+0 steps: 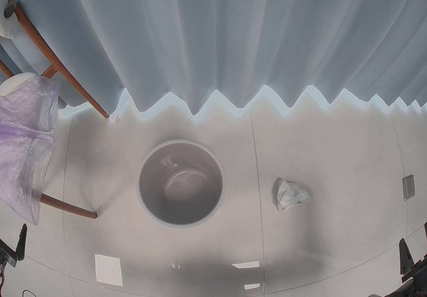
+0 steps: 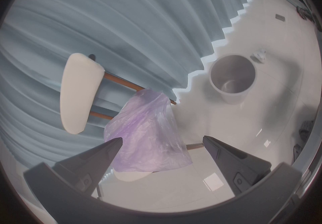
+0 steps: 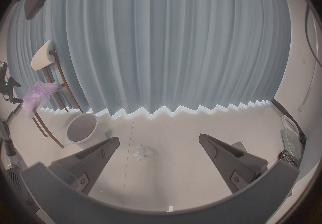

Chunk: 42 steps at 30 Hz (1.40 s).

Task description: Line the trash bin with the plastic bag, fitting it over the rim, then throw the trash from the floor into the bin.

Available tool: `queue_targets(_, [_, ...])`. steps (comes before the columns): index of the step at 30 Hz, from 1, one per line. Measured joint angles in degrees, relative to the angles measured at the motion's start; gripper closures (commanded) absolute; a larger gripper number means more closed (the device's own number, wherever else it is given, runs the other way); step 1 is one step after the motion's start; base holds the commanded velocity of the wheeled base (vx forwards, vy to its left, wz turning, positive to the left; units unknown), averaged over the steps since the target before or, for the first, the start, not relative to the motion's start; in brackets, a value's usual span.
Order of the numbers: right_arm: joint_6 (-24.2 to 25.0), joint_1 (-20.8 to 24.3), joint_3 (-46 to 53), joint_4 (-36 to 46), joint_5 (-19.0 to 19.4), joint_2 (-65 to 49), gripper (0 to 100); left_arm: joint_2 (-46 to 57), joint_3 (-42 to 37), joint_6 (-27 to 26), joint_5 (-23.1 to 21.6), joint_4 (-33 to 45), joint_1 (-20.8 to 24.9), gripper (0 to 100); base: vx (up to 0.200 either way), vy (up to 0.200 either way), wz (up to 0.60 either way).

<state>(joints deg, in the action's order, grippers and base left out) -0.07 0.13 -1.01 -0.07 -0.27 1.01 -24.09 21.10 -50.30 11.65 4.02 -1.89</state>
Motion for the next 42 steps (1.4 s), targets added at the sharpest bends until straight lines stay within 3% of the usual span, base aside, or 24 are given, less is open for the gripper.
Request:
queue_targets(5, [0.0,0.05,0.0,0.0,0.0,0.0,0,-6.83,1.5,-2.61,-0.02,-1.18,-0.15,0,0.0,0.0,0.0])
queue_targets(14, [0.0,0.0,0.0,0.0,0.02,0.0,0,-19.26,2.49,-7.25,0.17,-10.18,0.22,0,0.0,0.0,0.0])
queue_targets(25, [0.0,0.05,0.0,0.0,0.02,0.0,0,-28.59,3.15,-7.01,0.27,-16.09,0.93,0,0.0,0.0,0.0])
queue_targets(36, [0.0,0.0,0.0,0.0,0.0,0.0,0,-38.67,3.15,-4.77,0.39,-30.14,0.05,0,0.0,0.0,0.0])
queue_targets(42, [0.0,0.02,0.0,0.0,0.02,0.0,0,-42.97,3.25,-4.77,5.14,-31.09,-0.01,0,0.0,0.0,0.0])
